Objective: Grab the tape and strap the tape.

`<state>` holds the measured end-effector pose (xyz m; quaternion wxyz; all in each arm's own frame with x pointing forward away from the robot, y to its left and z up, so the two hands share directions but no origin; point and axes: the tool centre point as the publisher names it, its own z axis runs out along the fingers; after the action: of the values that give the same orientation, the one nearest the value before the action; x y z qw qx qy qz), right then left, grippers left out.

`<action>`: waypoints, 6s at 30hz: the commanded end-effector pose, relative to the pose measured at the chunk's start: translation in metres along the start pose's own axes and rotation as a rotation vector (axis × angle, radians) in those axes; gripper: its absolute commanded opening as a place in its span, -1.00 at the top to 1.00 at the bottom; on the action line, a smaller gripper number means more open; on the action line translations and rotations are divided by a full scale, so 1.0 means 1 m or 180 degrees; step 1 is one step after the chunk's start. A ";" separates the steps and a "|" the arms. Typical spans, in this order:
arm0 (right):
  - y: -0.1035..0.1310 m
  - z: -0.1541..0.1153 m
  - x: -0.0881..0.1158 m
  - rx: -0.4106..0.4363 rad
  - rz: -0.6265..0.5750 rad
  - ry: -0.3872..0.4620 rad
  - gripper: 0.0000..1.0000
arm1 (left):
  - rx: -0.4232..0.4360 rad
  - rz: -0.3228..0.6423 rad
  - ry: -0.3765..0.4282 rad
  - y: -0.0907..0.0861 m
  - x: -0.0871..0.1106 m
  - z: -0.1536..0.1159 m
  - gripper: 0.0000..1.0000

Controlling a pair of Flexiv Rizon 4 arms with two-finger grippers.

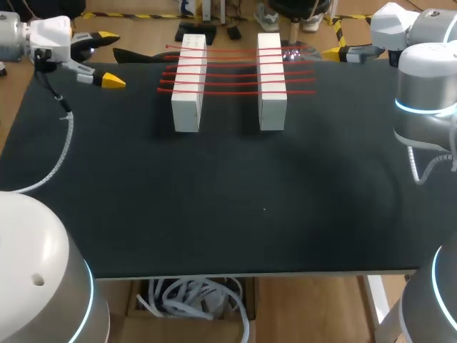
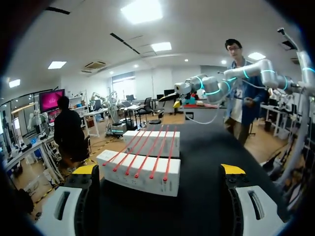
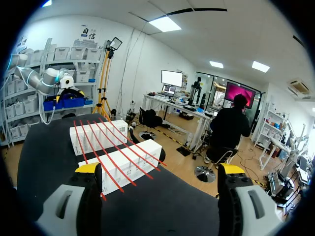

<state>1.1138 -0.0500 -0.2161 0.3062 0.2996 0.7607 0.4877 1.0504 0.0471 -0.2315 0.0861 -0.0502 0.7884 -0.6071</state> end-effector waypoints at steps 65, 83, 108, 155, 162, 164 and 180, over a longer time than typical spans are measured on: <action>0.000 0.000 0.000 0.0000 0.0000 0.0000 -1.00 | 0.0257 -0.0012 0.0513 0.069 -0.001 0.061 0.26; 0.000 0.000 0.000 0.0000 0.0000 0.0000 -1.00 | 0.0280 0.0017 0.0535 0.075 -0.001 0.067 0.31; 0.000 0.000 0.000 0.0000 0.0000 0.0000 -1.00 | 0.0321 -0.0015 0.0541 0.074 0.009 0.074 0.47; 0.000 0.000 0.000 0.0000 0.0000 0.0000 -1.00 | 0.0446 0.0015 0.0609 0.062 0.018 0.091 0.62; 0.000 0.000 0.000 0.0000 0.0000 0.0000 -1.00 | 0.0440 -0.0005 0.0593 0.064 0.018 0.090 0.63; 0.000 0.000 0.000 0.0000 0.0000 0.0000 -1.00 | 0.0451 -0.0024 0.0584 0.066 0.018 0.090 0.61; 0.000 0.000 0.000 0.0000 0.0000 0.0000 -1.00 | 0.0449 0.0003 0.0613 0.066 0.018 0.089 0.93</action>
<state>1.1138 -0.0500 -0.2161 0.3062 0.2996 0.7607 0.4877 1.0506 -0.0234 -0.3170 0.0148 0.0130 0.7488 -0.6626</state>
